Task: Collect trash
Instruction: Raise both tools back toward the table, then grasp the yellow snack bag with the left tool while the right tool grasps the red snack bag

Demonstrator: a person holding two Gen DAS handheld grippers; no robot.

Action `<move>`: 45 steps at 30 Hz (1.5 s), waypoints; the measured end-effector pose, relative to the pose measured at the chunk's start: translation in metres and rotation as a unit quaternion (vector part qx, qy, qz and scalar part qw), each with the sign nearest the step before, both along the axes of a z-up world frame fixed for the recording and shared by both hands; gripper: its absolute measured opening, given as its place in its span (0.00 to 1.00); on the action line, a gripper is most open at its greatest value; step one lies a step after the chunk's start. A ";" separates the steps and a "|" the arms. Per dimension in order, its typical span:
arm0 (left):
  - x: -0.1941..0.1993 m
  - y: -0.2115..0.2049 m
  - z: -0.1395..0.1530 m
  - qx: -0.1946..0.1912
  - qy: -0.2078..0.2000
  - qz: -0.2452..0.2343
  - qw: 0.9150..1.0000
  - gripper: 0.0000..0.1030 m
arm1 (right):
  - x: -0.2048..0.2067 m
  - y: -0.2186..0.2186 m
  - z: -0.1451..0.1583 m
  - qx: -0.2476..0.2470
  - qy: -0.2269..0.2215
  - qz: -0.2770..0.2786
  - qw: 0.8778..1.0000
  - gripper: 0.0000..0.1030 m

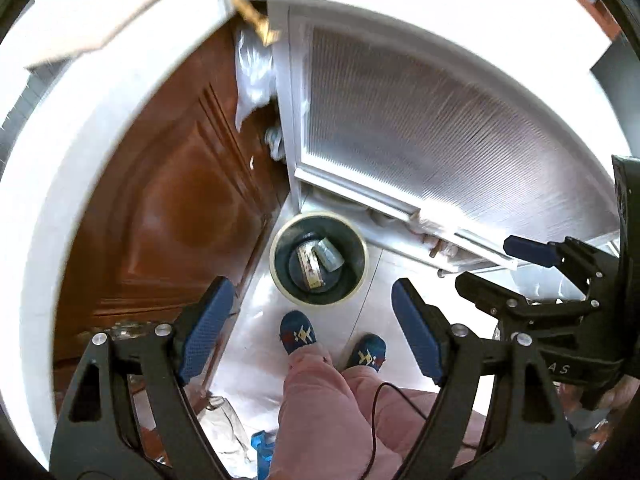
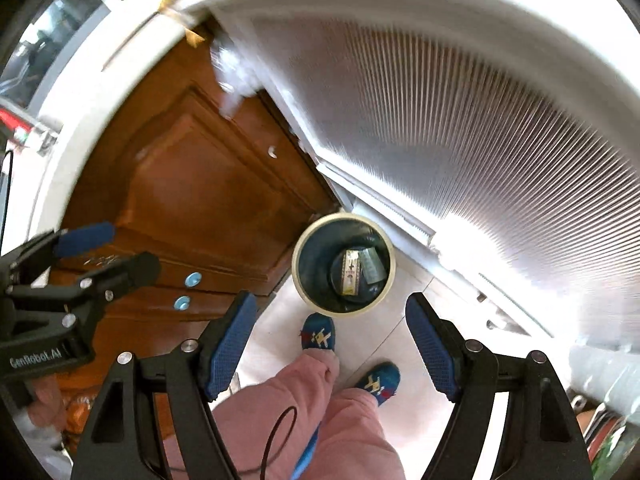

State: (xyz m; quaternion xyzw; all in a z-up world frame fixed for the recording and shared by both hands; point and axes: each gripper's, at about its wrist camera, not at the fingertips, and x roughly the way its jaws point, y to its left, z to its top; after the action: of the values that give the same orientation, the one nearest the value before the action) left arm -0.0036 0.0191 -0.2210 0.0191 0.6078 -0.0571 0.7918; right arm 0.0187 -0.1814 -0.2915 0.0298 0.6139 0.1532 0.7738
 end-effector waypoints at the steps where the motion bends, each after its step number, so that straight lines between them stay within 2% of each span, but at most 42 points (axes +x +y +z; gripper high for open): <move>1: -0.002 -0.002 0.007 0.000 -0.004 0.000 1.000 0.77 | -0.002 0.000 0.010 -0.002 -0.008 0.007 1.000 0.76; 7: -0.006 -0.003 0.076 -0.006 -0.046 0.004 0.999 0.77 | -0.006 -0.009 0.084 0.007 -0.069 0.029 0.997 0.76; 11: -0.001 0.001 0.106 -0.005 -0.076 0.012 0.997 0.77 | 0.001 -0.014 0.127 0.015 -0.114 0.030 0.993 0.76; 14: 0.012 0.009 0.131 -0.019 -0.089 0.024 0.996 0.78 | 0.008 -0.017 0.155 0.022 -0.143 0.025 0.989 0.78; 19: 0.038 0.030 0.156 -0.046 -0.105 0.039 0.993 0.81 | 0.028 -0.021 0.195 0.020 -0.182 0.007 0.983 0.86; 24: 0.080 0.048 0.161 -0.060 -0.105 0.049 0.991 0.83 | 0.068 -0.027 0.221 0.011 -0.197 -0.022 0.980 0.89; 27: 0.109 0.059 0.158 -0.075 -0.095 0.063 0.991 0.84 | 0.101 -0.027 0.224 0.003 -0.192 -0.034 0.981 0.92; 30: 0.137 0.072 0.151 -0.093 -0.081 0.076 0.989 0.87 | 0.134 -0.022 0.213 -0.009 -0.192 -0.043 0.980 0.94; 37: 0.200 0.083 0.127 -0.086 -0.060 0.097 0.990 0.88 | 0.203 -0.011 0.165 -0.041 -0.171 -0.054 0.983 0.95; 45: 0.255 0.081 0.079 -0.089 -0.011 0.135 0.987 0.88 | 0.255 0.002 0.127 -0.067 -0.156 -0.037 0.985 0.95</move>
State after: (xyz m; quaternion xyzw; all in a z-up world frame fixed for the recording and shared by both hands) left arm 0.2510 0.0999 -0.1423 -0.1328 0.5887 -0.0029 0.7973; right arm 0.2737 -0.1791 -0.1649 -0.0240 0.4935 0.0857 0.8652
